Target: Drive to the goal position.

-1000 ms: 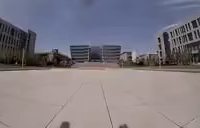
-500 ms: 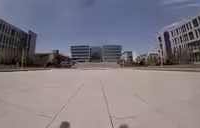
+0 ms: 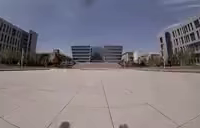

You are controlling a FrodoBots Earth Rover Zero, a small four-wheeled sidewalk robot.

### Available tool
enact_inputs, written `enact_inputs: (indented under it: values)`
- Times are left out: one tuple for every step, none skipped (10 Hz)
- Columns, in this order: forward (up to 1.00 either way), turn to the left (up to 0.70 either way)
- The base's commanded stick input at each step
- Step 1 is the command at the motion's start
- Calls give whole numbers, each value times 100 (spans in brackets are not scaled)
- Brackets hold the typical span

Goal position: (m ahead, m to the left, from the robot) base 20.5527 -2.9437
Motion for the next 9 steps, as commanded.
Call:
enact_inputs:
  values:
    - [70, 0]
    - [70, 0]
    - [70, 0]
    - [70, 0]
    - [70, 0]
    - [70, 0]
    - [70, 0]
    - [70, 0]
    - [70, 0]
